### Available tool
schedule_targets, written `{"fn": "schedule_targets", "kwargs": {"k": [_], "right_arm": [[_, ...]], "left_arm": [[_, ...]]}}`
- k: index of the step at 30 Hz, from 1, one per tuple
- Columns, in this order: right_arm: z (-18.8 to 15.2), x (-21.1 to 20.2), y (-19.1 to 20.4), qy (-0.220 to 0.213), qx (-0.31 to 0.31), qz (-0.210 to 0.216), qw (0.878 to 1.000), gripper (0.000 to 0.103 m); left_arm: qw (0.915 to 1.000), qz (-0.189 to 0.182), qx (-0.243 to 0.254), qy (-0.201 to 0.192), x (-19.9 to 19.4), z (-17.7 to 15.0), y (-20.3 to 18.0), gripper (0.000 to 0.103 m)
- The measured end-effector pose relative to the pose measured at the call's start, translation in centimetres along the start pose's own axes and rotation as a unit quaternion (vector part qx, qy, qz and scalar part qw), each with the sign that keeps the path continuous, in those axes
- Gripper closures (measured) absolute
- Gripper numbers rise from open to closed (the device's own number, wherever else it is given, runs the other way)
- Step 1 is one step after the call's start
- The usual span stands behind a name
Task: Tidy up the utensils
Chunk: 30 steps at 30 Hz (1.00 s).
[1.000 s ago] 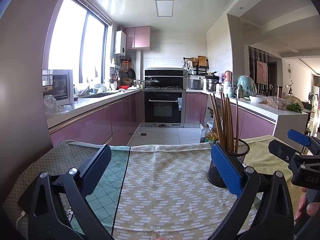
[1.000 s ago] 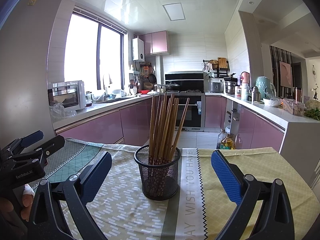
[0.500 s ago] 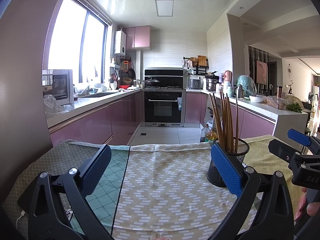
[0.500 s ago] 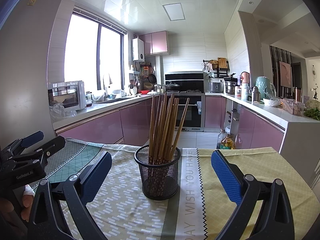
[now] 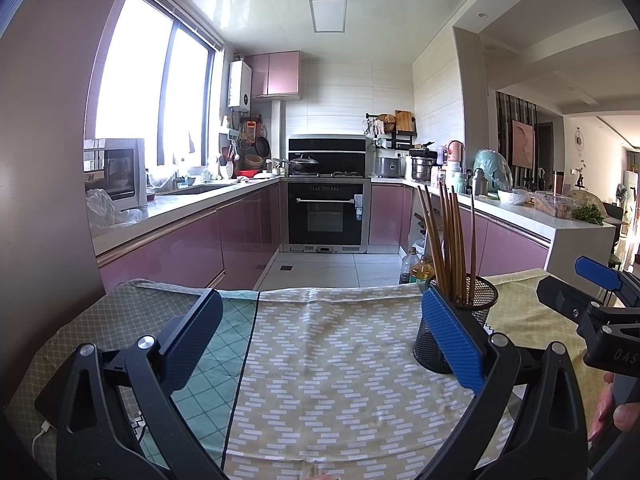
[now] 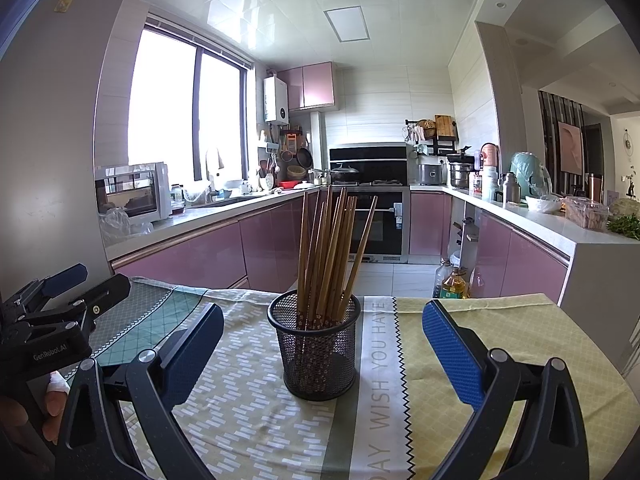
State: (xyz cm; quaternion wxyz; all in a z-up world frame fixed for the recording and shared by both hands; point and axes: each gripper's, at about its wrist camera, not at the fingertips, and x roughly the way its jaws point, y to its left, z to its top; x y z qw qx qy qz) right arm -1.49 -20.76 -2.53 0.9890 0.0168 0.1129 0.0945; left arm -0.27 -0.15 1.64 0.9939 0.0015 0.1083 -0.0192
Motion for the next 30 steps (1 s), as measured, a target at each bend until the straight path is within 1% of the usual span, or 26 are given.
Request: {"fn": "schedule_targets", "kwargs": {"k": [15,21,24,26,28,30], "right_arm": [[0.0,0.2,-0.1,0.003,0.003,0.0,1.0,0.007],[0.0,0.3,-0.2,0.007,0.001,0.003,1.0,0.007],[0.0,0.4,-0.5,0.012,-0.003,-0.002,1.0,0.007],[-0.1,0.5,-1.6,0.023,-0.006,-0.015,1.0,0.007],[-0.3,1.2,-3.2,0.051,-0.003,-0.026,0.998,0.007],[-1.1,2.7,-6.2,0.11,0.015,-0.05,0.993,0.007]], "left_arm": [[1.0,0.001,0.0,0.0,0.0,-0.2,-0.3,0.005],[1.0,-0.004,0.004,0.004,0.2,-0.5,-0.5,0.005],[0.9996,-0.01,0.009,0.023,0.8,-0.7,-0.7,0.005],[0.9992,-0.004,0.009,0.038,1.3,-0.8,-0.4,0.005],[0.9986,-0.005,0.008,0.052,1.8,-1.0,0.1,0.005],[0.9972,0.004,0.014,0.074,2.6,-1.2,0.7,0.005]]}}
